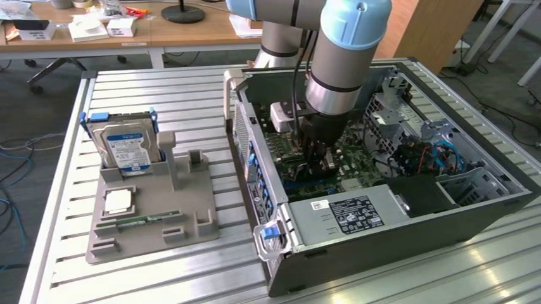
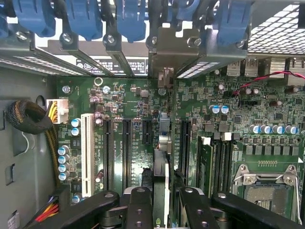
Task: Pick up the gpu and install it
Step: 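Insert the gpu into the slot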
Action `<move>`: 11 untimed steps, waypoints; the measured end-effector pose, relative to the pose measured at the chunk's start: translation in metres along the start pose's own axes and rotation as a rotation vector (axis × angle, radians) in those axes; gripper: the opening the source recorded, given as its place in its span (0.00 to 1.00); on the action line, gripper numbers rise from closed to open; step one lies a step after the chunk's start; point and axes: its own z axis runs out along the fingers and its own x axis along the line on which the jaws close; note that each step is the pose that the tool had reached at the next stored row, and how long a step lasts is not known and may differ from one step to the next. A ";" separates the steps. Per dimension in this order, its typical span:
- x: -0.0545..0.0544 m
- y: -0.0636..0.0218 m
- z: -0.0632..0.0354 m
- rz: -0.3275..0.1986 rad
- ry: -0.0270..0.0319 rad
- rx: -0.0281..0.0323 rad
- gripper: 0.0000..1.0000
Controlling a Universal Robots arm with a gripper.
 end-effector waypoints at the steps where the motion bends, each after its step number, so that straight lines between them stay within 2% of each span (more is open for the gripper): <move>1: 0.000 0.0000 0.0000 0.000 0.0001 0.0000 0.27; 11: -0.001 0.0001 0.0000 0.000 0.0002 0.0000 0.27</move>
